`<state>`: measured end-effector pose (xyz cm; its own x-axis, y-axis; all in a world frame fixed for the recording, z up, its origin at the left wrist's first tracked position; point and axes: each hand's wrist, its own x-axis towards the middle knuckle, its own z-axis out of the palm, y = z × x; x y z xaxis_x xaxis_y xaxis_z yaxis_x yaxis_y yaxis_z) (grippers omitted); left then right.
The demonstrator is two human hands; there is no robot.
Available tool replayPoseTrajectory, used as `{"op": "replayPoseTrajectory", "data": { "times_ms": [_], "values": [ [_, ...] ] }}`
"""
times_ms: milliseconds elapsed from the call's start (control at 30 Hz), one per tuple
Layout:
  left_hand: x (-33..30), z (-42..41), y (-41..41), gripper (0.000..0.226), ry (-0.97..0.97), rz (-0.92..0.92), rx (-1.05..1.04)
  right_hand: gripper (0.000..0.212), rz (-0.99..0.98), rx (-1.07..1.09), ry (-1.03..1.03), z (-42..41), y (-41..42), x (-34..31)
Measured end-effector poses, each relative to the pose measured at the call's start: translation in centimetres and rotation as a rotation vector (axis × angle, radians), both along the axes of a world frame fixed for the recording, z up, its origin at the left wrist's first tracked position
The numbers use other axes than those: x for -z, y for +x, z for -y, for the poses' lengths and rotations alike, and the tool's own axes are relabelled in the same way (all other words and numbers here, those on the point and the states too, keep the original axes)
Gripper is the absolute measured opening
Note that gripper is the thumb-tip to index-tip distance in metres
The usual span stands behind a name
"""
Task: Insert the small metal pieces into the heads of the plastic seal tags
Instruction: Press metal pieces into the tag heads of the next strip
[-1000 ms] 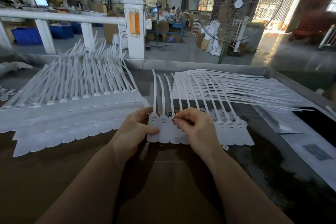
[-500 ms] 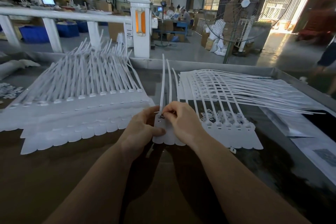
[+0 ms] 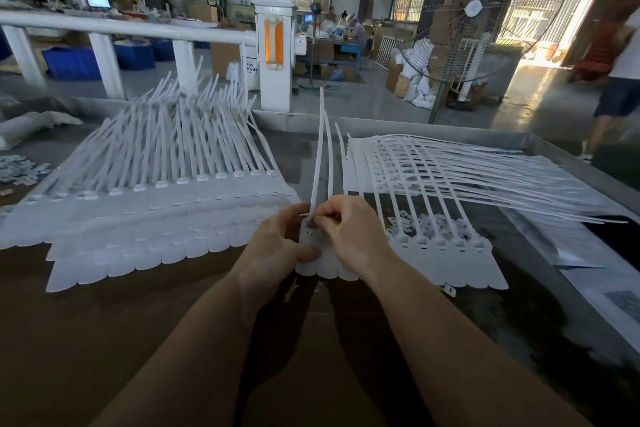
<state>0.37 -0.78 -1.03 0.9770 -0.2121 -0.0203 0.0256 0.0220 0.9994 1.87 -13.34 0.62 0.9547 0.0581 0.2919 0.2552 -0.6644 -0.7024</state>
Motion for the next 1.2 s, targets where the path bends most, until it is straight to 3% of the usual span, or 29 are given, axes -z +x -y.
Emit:
{"op": "replayPoseTrajectory", "data": {
  "times_ms": [433, 867, 1200],
  "values": [
    [0.2, 0.0, 0.1, 0.07, 0.009, 0.008, -0.002, 0.009, 0.024, -0.002, -0.06, -0.1, 0.1, 0.1],
    [0.4, 0.0, 0.5, 0.07, 0.014, 0.002, -0.041, 0.011, 0.056, -0.01, 0.036, 1.6, -1.1, -0.2],
    [0.8, 0.2, 0.5, 0.063, 0.133, 0.107, -0.089, 0.01, 0.128, -0.244, -0.243, 3.6, -4.3, 1.3]
  ]
}}
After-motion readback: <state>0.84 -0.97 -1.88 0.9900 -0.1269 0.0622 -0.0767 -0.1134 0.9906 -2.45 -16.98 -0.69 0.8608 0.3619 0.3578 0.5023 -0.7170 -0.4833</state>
